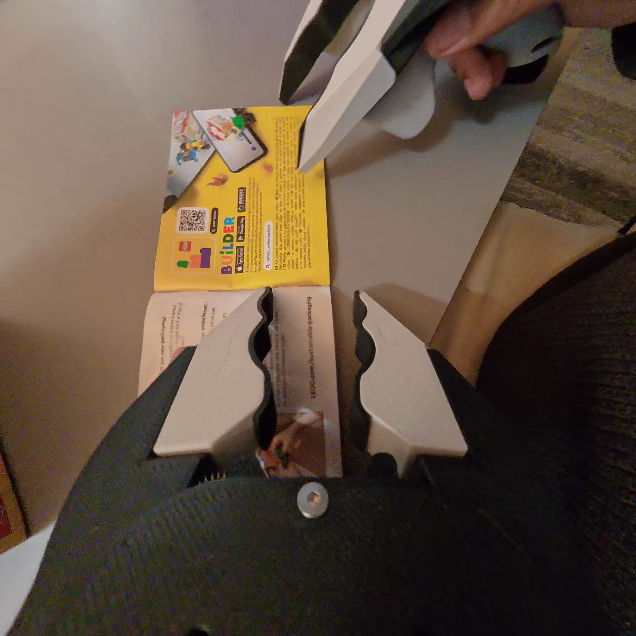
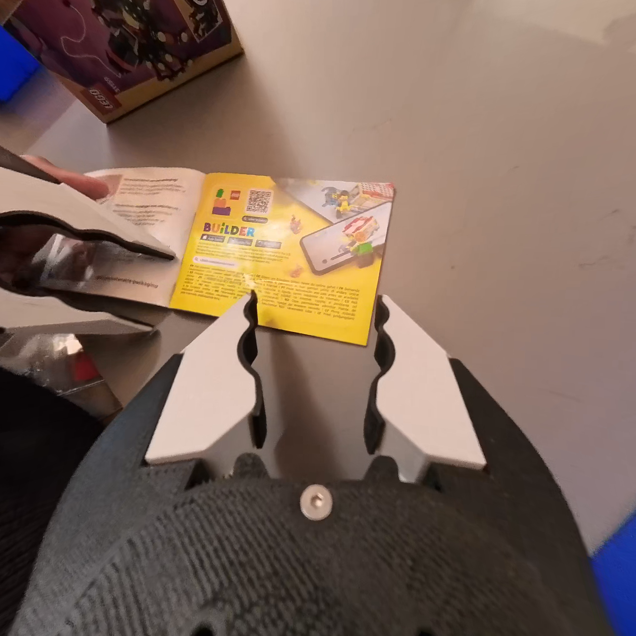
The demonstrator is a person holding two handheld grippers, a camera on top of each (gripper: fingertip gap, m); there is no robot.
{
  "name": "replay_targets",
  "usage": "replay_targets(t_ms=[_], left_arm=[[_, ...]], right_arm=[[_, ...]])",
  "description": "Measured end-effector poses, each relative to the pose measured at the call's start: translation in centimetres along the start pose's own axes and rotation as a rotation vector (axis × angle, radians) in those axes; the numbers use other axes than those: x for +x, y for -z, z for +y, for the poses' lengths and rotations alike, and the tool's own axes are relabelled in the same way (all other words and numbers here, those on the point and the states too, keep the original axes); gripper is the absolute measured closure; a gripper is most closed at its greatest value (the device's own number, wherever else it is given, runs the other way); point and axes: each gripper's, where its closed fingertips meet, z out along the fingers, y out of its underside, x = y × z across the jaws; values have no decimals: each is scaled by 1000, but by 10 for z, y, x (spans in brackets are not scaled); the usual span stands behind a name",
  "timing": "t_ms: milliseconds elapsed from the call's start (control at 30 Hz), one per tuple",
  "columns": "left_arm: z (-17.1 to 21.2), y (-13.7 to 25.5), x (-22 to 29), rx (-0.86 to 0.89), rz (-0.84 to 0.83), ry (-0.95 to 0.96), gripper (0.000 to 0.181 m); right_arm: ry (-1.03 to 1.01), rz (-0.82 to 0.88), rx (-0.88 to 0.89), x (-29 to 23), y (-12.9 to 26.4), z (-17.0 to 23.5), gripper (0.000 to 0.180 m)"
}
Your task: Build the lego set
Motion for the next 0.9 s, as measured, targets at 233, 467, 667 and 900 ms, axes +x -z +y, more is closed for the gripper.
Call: replay_targets(t_ms=[233,467,667,900], left_arm=[[0,4,-16,16,-52,53,135],[8,4,-26,-18,-108,16,137],[6,8,-34,2,-132,33,146],[4,10,-34,18,-113,57,154]], right_arm=[[-15,-73,-15,-11,0,2,128],[-17,-138,-44,-22,0,6,143],[-9,-153,-57,-25,0,8,148],[-11,-151,-55,-24,0,8,147]])
